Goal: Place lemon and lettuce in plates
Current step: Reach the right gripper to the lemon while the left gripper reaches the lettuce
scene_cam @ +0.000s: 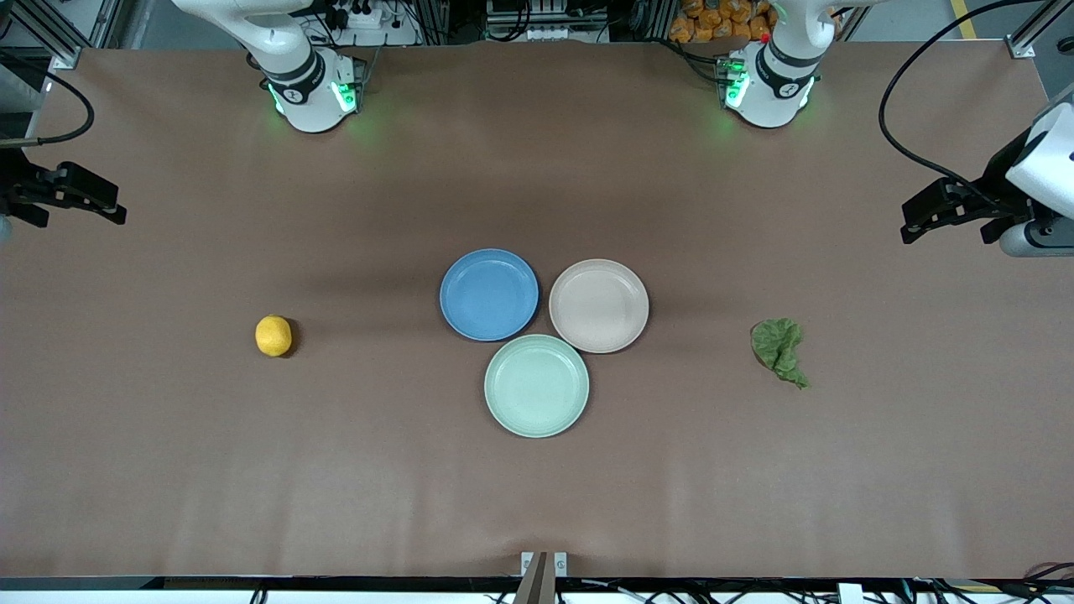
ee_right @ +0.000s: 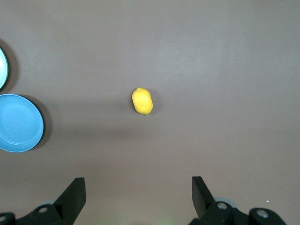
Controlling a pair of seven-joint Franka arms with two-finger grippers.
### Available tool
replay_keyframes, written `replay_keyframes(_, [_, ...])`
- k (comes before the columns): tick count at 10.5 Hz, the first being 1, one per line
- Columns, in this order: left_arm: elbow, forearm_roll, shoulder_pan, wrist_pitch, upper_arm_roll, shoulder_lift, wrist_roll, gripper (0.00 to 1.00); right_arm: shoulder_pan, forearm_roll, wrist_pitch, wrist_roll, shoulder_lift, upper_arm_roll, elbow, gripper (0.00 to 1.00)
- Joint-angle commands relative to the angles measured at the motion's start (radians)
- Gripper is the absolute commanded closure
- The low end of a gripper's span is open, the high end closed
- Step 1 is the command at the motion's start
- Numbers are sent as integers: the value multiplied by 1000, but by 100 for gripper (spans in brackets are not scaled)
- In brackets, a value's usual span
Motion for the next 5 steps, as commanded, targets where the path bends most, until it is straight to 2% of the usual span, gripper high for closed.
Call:
replay_keyframes(1, [-1, 19, 2, -17, 0, -14, 17, 0, 6, -10, -16, 18, 12, -2, 23, 0])
replay_keyframes(3, [-1, 19, 3, -30, 0, -8, 17, 0, 4, -7, -16, 16, 12, -2, 23, 0])
replay_keyframes(5, [-43, 10, 31, -33, 0, 29, 25, 0, 4, -1, -15, 16, 12, -2, 22, 0])
